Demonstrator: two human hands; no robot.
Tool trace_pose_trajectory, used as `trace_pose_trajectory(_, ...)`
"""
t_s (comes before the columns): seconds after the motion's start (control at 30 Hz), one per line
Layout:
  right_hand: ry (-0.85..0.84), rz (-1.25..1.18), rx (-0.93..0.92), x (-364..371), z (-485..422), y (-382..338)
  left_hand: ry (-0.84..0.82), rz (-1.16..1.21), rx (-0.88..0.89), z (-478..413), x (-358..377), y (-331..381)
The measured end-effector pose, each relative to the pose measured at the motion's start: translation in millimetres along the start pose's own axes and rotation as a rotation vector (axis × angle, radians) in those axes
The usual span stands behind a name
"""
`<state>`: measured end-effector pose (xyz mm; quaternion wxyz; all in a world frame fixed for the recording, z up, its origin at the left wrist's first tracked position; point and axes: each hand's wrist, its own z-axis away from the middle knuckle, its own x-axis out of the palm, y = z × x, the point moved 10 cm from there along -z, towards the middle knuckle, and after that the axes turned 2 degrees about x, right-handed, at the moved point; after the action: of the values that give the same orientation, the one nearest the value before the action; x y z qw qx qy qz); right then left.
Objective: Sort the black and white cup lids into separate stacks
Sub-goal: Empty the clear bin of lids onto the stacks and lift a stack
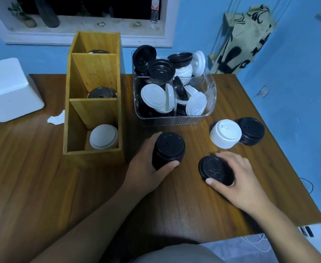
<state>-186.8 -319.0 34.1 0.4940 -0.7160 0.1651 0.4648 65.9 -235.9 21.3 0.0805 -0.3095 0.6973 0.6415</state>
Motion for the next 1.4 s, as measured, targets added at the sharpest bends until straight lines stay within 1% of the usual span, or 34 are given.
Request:
trace_pose_trajectory(0.03, -0.021, 0.011, -0.022, 5, 0, -3, 0.002, -0.001, 0.002, 0, 0, 0)
trace_pose_trajectory(0.17, -0.003, 0.007, -0.06, 9, -3, -13, 0.0, 0.01, -0.001, 1, 0, 0)
trace_pose_trajectory(0.23, -0.095, -0.091, -0.062, 16, -2, -15, -0.003, 0.014, 0.001, 1, 0, 0)
trace_pose_trajectory(0.3, -0.219, -0.266, -0.032, 23, 3, -15, -0.003, 0.017, 0.004, 1, 0, 1)
trace_pose_trajectory(0.33, -0.241, -0.329, -0.011, 22, 5, -14, 0.0, 0.016, 0.007, 1, 0, 2)
trace_pose_trajectory(0.4, -0.24, -0.338, -0.012, 16, 5, -12, 0.007, 0.017, 0.016, 1, -1, 3)
trace_pose_trajectory(0.53, -0.343, -0.155, -0.072, 19, -1, -11, 0.006, 0.024, 0.012, 1, -1, 3)
trace_pose_trajectory(0.6, -0.354, -0.009, -0.104, 21, -5, -12, 0.002, 0.023, 0.009, 1, 0, 3)
trace_pose_trajectory(0.67, -0.31, 0.256, -0.101, 21, -9, -17, 0.0, 0.021, 0.008, 1, 0, 3)
trace_pose_trajectory(0.73, -0.202, 0.538, -0.033, 15, -12, -23, 0.002, 0.017, 0.002, 1, 0, 2)
trace_pose_trajectory(0.77, -0.132, 0.599, 0.001, 9, -12, -27, 0.0, 0.015, 0.0, 1, 0, 2)
trace_pose_trajectory(0.8, -0.083, 0.606, 0.018, 6, -11, -30, -0.002, 0.014, 0.0, 1, 0, 2)
trace_pose_trajectory(0.83, -0.064, 0.567, 0.014, 5, -10, -32, -0.002, 0.014, 0.0, 0, 0, 2)
trace_pose_trajectory(0.87, -0.089, 0.499, -0.007, 8, -9, -32, -0.001, 0.013, -0.001, 0, 0, 2)
trace_pose_trajectory(0.97, -0.314, 0.219, -0.133, 28, -5, -30, 0.003, 0.005, -0.003, 1, 0, 2)
trace_pose_trajectory(1.0, -0.364, 0.151, -0.174, 34, -3, -31, 0.005, 0.004, -0.001, 1, 0, 2)
trace_pose_trajectory(1.03, -0.381, 0.102, -0.196, 37, -1, -31, 0.005, 0.005, 0.0, 1, 0, 2)
trace_pose_trajectory(1.1, -0.322, 0.031, -0.192, 33, -3, -30, 0.004, 0.006, 0.002, 1, 0, 2)
trace_pose_trajectory(1.2, -0.092, -0.118, -0.106, 2, -13, -38, 0.005, 0.0, -0.002, 1, 0, 0)
trace_pose_trajectory(1.27, 0.057, -0.19, -0.098, -18, -22, -58, 0.011, 0.002, -0.011, 0, -1, 0)
trace_pose_trajectory(1.33, 0.12, -0.2, -0.142, -22, -33, -89, 0.013, 0.021, -0.009, 0, -1, 1)
trace_pose_trajectory(1.4, 0.117, -0.177, -0.177, -14, -46, -117, 0.017, 0.033, 0.012, 1, -2, 3)
